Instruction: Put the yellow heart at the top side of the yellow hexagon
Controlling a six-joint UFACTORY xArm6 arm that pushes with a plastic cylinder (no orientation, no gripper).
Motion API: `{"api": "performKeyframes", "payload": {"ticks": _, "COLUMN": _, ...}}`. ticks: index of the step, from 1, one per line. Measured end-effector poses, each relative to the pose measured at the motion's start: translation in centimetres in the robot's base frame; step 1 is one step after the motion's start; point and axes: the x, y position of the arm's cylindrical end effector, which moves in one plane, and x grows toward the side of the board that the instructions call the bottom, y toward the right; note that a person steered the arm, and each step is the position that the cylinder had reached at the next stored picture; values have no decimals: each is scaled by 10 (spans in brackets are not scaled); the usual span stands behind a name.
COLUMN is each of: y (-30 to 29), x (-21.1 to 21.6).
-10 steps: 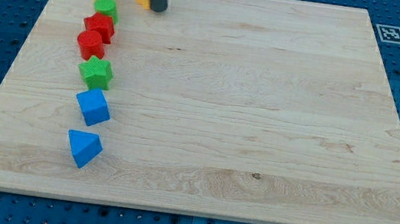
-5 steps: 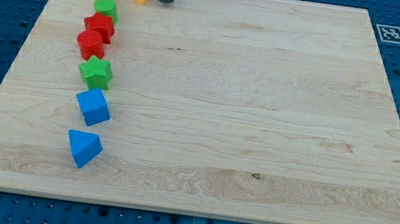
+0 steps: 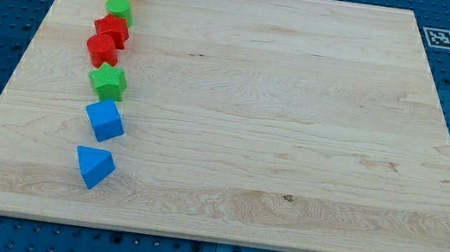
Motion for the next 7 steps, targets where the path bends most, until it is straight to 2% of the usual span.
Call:
{"api": "performKeyframes", "payload": {"ticks": 5, "y": 1, "x": 0}}
{"api": "performKeyframes", "payload": {"ticks": 7, "y": 42, "x": -2}}
